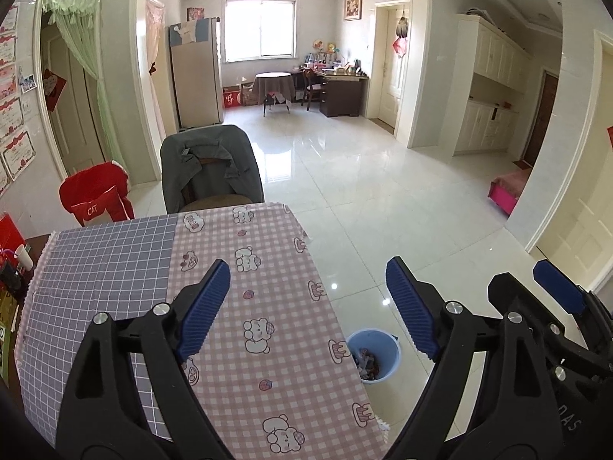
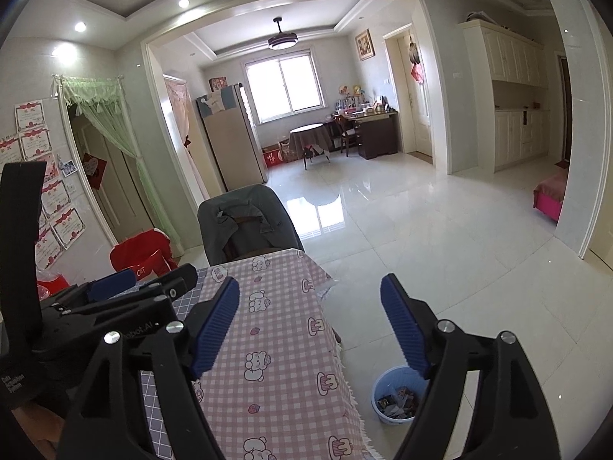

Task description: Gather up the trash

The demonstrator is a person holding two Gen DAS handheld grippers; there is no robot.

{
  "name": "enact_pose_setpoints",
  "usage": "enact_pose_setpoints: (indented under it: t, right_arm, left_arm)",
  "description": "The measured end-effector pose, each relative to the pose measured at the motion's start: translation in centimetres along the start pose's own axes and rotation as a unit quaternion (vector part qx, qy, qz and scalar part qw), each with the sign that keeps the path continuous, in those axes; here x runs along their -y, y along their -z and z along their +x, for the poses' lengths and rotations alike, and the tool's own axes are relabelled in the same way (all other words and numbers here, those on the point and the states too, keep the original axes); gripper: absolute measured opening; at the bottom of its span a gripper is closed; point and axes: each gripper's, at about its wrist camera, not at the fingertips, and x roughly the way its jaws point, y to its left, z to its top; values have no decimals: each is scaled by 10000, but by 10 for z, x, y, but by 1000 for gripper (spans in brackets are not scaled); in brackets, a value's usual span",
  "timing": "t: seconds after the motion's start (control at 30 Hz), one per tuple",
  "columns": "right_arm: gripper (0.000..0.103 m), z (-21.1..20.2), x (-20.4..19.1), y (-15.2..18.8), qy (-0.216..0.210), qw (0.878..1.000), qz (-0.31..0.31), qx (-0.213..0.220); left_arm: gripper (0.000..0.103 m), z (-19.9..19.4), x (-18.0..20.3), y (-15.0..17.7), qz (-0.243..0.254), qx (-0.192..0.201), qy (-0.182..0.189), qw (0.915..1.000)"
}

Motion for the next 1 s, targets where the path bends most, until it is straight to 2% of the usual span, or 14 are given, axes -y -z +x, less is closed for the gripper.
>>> enact_pose_setpoints:
  t: [0.27, 1.0]
  right_arm:
    - [76, -10, 4, -3, 64, 9998, 32, 195]
    - [80, -28, 20, -6, 102, 9980, 154, 606]
  left_arm:
    - [83, -10, 7, -3, 17, 122, 112, 9999]
    - [86, -27, 30, -6, 87, 442, 67, 9990]
